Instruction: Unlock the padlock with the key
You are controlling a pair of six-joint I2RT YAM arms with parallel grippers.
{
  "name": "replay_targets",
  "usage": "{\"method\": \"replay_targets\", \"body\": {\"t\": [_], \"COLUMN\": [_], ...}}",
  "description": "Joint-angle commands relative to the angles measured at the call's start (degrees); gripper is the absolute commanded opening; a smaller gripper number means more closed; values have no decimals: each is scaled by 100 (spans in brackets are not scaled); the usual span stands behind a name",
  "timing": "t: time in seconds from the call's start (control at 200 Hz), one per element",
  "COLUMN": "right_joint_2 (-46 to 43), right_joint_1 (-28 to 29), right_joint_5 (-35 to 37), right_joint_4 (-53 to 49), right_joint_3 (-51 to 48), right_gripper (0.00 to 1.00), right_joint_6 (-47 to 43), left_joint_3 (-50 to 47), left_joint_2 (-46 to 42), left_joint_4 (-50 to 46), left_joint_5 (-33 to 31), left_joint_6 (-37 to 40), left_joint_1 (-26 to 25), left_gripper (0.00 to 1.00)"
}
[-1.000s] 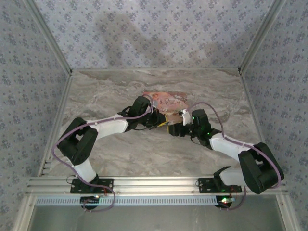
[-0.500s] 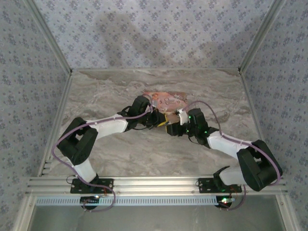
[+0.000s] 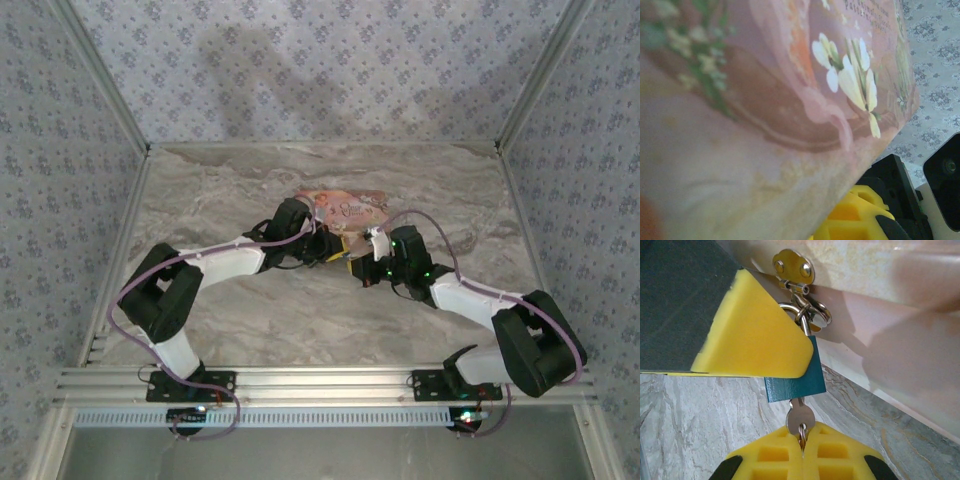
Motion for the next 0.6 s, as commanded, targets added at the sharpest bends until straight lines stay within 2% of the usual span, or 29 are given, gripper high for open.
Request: {"method": "replay_targets", "body": {"t": [0.0,0.065,0.145,0.345,0.595], "right_joint_2": [-8,-103,-251,-420,-267], "right_joint_1": [-29,-14,38,166,267], "right_joint_5": [-137,53,301,666,777], "right_joint_4": [-23,-85,-196,-471,-570], "right_joint_3": [73,40,26,172,309], "right_gripper": [6,28,37,39,39], "right_joint_6": [14,8,-81,-301,-432], "left_joint_3": [60,54,55,58,64], "left_joint_2": [-184,-193,-210,-198,-167], "left_joint_4": [317,327,318,313,371], "left_joint_5": [191,199,197,208,221], "left_joint_6": [-72,-74,-69,-78,-118], "left_joint_1": [13,13,14,12,8], "left_gripper": [0,0,0,0,0]}}
